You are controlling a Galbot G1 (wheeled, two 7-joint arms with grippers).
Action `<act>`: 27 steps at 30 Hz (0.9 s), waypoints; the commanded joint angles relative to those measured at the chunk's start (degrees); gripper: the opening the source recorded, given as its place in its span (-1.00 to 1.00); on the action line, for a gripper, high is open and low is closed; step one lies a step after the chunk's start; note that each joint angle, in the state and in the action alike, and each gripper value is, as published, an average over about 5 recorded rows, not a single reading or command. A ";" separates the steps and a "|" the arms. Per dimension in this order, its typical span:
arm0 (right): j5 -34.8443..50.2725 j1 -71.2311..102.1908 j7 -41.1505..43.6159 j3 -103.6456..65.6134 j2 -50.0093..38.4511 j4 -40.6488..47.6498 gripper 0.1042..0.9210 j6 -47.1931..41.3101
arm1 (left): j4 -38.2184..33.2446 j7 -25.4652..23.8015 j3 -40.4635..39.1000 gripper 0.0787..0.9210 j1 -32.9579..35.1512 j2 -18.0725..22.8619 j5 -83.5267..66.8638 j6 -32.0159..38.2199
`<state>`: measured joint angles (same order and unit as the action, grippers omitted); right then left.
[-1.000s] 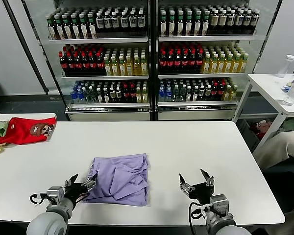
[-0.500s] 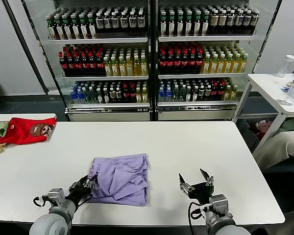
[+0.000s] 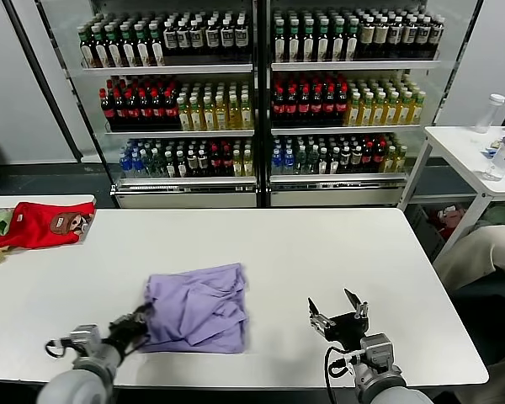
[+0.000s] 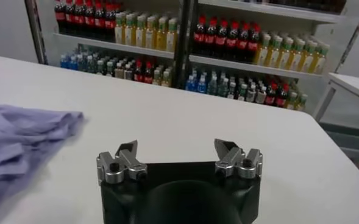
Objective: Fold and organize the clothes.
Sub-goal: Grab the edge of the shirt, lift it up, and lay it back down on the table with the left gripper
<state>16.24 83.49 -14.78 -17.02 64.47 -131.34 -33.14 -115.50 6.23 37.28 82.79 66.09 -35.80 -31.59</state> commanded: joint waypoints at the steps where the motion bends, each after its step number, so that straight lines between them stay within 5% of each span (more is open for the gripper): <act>1: -0.01 -0.36 0.04 0.16 0.09 0.20 0.76 0.01 | -5.01 -5.83 28.48 -0.98 2.14 -9.02 -0.50 -1.80; 6: 0.01 -0.82 0.17 0.39 0.25 0.40 0.76 0.02 | 2.20 -12.07 35.70 -0.98 2.78 -15.67 1.56 -1.82; 11: -0.02 -0.95 0.29 0.36 0.42 0.59 0.76 0.02 | 1.73 -12.03 29.61 -0.98 1.43 -16.59 1.85 -1.84; 14: -0.17 -0.76 0.30 0.38 0.71 0.62 0.76 0.01 | -5.84 -9.50 19.89 -0.98 1.36 -12.47 1.24 -1.88; 20: -0.70 0.02 0.26 0.07 0.90 0.33 0.76 0.00 | -20.47 -3.58 -14.07 -0.98 0.82 2.39 7.07 -1.90; 24: -1.06 0.60 0.25 0.03 0.95 0.16 0.76 0.00 | -17.82 -3.01 -28.39 -0.98 -4.67 11.51 13.90 -1.80; 27: -1.19 0.97 0.28 -0.08 0.88 -0.13 0.76 0.00 | -9.87 -2.73 -31.04 -0.98 -9.14 15.44 17.21 -0.75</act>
<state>15.26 83.99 -14.50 -17.01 65.34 -131.19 -33.13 -126.62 0.78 40.19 82.66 63.96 -30.08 -33.30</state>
